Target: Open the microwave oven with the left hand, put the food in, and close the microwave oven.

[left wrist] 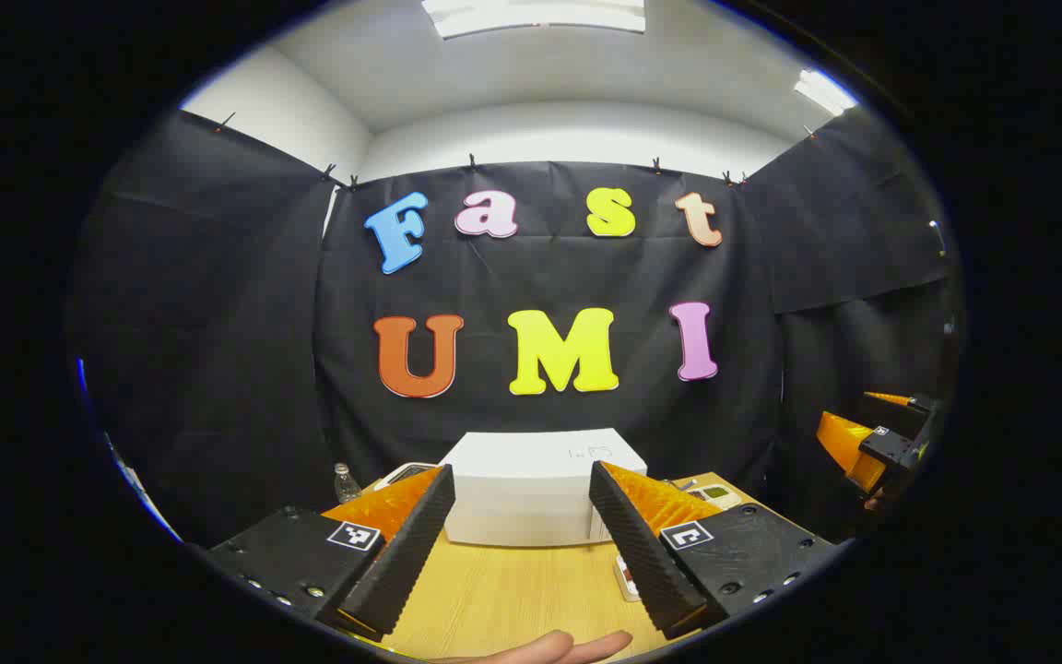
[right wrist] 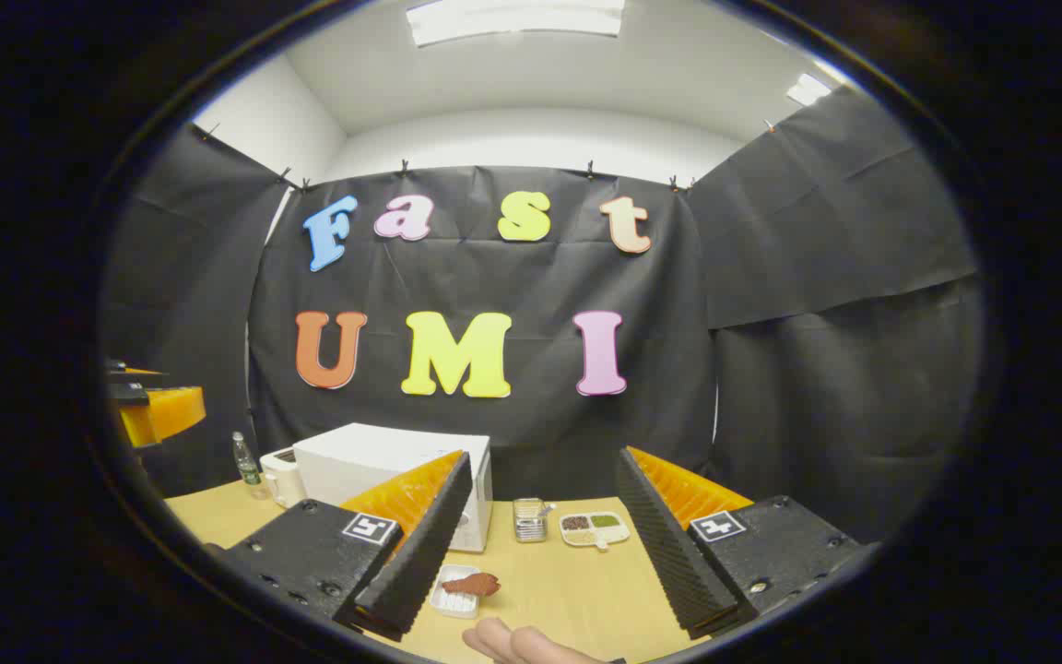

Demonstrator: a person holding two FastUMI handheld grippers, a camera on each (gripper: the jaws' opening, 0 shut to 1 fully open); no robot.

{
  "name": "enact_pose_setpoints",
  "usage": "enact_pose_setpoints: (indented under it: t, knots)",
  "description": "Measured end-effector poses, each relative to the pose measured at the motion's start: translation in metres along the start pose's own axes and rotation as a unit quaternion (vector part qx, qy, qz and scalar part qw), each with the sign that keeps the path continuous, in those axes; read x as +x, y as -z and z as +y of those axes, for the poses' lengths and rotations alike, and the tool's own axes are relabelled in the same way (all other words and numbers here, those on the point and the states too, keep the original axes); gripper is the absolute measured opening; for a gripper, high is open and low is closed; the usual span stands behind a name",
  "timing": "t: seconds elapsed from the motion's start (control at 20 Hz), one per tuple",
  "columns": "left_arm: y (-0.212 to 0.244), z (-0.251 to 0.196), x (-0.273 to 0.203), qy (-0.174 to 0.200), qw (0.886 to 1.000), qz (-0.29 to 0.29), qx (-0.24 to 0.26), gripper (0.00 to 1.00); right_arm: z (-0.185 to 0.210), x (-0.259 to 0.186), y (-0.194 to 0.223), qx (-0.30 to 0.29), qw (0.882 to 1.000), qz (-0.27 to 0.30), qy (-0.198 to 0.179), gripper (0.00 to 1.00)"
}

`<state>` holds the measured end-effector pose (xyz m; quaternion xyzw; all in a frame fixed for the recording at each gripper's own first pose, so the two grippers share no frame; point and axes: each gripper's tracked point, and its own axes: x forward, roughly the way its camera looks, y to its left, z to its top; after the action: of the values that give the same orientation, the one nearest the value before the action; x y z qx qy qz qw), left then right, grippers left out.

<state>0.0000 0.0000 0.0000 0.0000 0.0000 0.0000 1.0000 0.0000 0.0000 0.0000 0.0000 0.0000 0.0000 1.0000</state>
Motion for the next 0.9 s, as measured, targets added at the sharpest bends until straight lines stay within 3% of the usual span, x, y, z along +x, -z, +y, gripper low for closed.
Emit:
enact_pose_setpoints:
  t: [0.05, 0.1, 0.75, 0.8, 0.9]
  knots:
    - [-0.002, 0.007, -0.003, -0.005, 1.000, -0.004, -0.001, 0.86, 0.000, -0.001, -0.002, 0.001, 1.000, -0.001, -0.001, 0.92]
    - [-0.004, 0.012, -0.004, -0.011, 1.000, -0.006, -0.003, 0.94, -0.001, -0.001, -0.004, 0.000, 1.000, -0.002, 0.000, 0.92]
    - [0.003, 0.026, 0.000, -0.021, 1.000, -0.005, -0.007, 0.94, -0.026, -0.010, -0.018, -0.024, 0.999, -0.033, 0.023, 0.92]
    - [0.006, 0.026, 0.000, -0.023, 1.000, -0.002, -0.007, 0.94, -0.029, -0.009, -0.016, -0.024, 0.999, -0.032, 0.024, 1.00]
    - [0.005, 0.027, 0.004, -0.027, 1.000, -0.005, -0.008, 0.94, -0.030, -0.007, -0.012, -0.027, 0.999, -0.029, 0.024, 1.00]
